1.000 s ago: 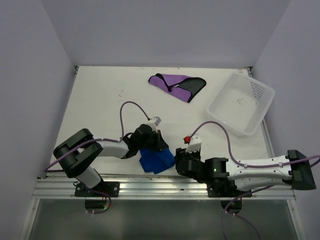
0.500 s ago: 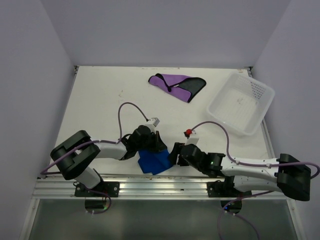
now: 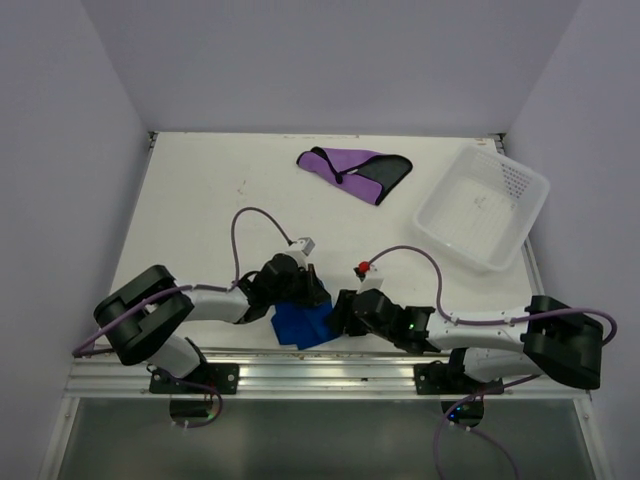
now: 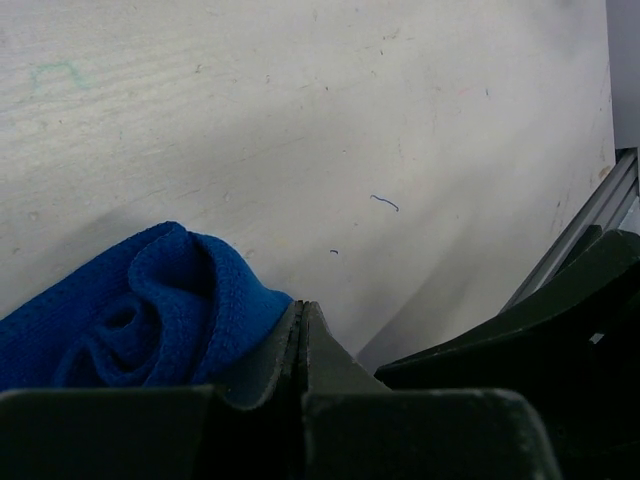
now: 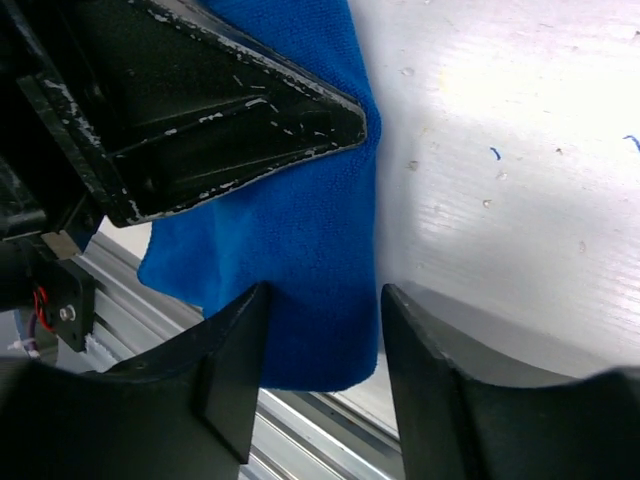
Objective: Roll the towels
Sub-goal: Roll the towel
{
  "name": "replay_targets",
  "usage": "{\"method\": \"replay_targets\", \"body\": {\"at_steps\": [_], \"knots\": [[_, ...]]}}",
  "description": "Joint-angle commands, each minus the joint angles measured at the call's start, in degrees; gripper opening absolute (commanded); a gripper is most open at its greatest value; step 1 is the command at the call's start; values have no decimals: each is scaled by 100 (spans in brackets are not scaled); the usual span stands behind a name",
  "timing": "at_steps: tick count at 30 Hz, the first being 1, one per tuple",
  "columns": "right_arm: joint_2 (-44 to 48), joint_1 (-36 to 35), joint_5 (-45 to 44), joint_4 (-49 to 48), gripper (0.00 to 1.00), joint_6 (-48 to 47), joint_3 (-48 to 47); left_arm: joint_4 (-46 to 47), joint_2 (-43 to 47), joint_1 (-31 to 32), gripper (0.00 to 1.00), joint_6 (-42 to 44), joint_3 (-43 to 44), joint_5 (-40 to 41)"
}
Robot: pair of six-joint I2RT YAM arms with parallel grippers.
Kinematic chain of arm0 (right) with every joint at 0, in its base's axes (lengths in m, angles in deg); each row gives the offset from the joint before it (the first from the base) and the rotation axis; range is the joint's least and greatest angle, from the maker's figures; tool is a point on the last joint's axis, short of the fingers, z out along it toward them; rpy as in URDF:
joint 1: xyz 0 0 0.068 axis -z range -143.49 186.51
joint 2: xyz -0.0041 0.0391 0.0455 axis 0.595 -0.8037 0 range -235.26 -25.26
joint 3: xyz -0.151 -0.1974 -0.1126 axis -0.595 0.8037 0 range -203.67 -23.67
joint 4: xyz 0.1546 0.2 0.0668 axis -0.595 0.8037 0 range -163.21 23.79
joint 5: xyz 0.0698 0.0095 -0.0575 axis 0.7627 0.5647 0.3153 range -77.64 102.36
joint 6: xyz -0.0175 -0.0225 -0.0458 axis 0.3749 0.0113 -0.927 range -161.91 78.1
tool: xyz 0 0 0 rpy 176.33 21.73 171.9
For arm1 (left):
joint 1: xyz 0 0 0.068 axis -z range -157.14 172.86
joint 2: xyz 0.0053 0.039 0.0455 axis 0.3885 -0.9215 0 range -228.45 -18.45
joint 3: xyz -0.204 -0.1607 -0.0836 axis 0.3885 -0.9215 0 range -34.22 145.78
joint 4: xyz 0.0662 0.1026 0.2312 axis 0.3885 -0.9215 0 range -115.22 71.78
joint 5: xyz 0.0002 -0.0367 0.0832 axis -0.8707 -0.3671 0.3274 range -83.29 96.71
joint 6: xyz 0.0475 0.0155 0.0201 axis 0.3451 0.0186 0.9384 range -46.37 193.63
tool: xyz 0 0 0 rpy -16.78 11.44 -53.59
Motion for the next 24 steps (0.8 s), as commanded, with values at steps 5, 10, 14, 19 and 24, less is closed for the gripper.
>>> {"method": "replay_targets", "body": {"at_steps": [5,10,14,19,24], "knots": [[-404,-585,-263,422,43,-196,-443,-627,148,3,0,-50,-312,664],[-783,-753,-317,519,22,-91,-655,-670,166,3,0,-59,-330,717],[-801,-771,-352,660,4,-100,-742,-706,218,3,0,-59,-330,744],[-651,-771,-623,1441,0,-337,-1076,-863,368,11,0,-42,-269,814],[-607,-797,-835,2100,0,-539,-1357,-1197,552,3,0,81,-102,1069]]}}
